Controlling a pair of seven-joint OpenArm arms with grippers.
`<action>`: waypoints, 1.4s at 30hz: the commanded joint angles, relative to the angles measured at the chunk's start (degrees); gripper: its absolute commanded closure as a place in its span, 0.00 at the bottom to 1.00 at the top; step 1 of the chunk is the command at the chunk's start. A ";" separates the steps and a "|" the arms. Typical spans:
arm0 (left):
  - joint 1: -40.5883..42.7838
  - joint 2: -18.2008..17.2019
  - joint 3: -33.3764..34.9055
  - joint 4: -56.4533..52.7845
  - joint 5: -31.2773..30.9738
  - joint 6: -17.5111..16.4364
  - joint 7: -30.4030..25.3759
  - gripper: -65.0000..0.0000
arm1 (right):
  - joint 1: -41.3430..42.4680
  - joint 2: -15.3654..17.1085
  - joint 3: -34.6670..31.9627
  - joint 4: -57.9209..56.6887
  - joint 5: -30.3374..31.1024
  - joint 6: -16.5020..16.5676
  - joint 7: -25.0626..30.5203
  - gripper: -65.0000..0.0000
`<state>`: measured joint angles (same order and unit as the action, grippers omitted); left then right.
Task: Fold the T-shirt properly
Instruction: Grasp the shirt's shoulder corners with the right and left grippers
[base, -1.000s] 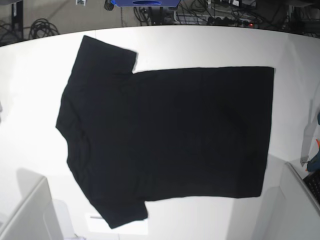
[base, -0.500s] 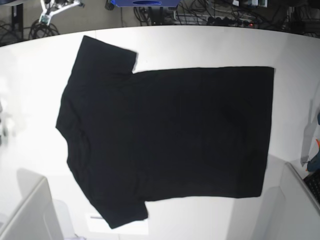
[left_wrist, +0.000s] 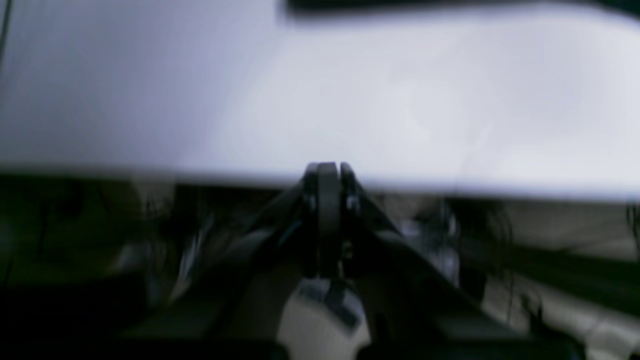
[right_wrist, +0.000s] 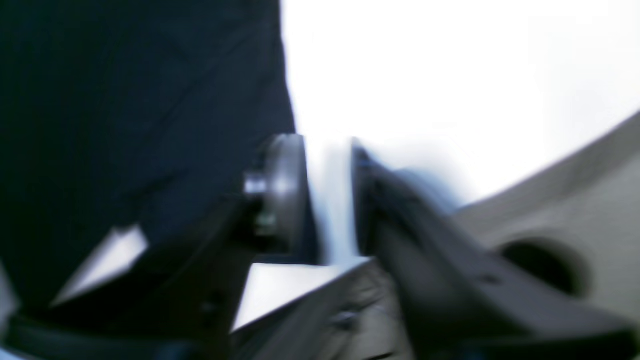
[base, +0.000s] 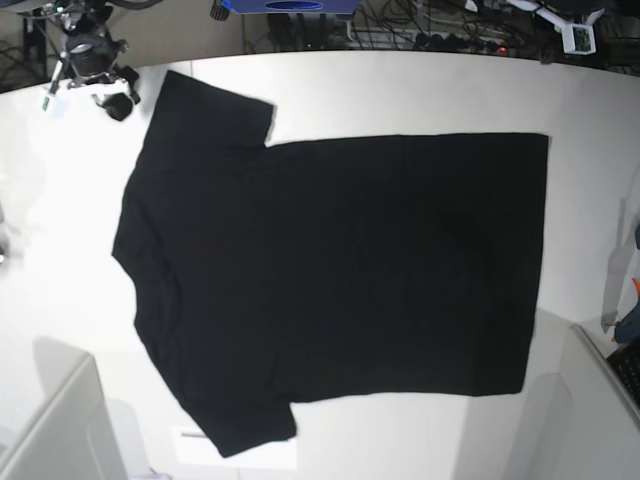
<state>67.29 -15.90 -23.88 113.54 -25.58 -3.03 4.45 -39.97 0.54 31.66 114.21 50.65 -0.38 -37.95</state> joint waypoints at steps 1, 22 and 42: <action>0.71 -0.23 -0.69 0.62 -0.22 0.35 -0.71 1.00 | 0.71 1.88 0.12 0.03 3.46 0.60 0.11 0.66; -2.45 -1.64 -0.96 -0.17 -11.03 0.43 -0.62 0.72 | 13.46 8.30 4.69 -13.95 12.16 0.51 -18.00 0.65; -8.17 -1.55 -0.96 -7.12 -15.08 0.43 -0.54 0.52 | 8.71 8.21 -6.56 -17.03 6.09 0.60 -12.64 0.38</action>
<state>58.30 -16.86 -24.34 105.71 -40.84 -2.61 5.26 -30.37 8.47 24.93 97.49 59.48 1.39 -48.71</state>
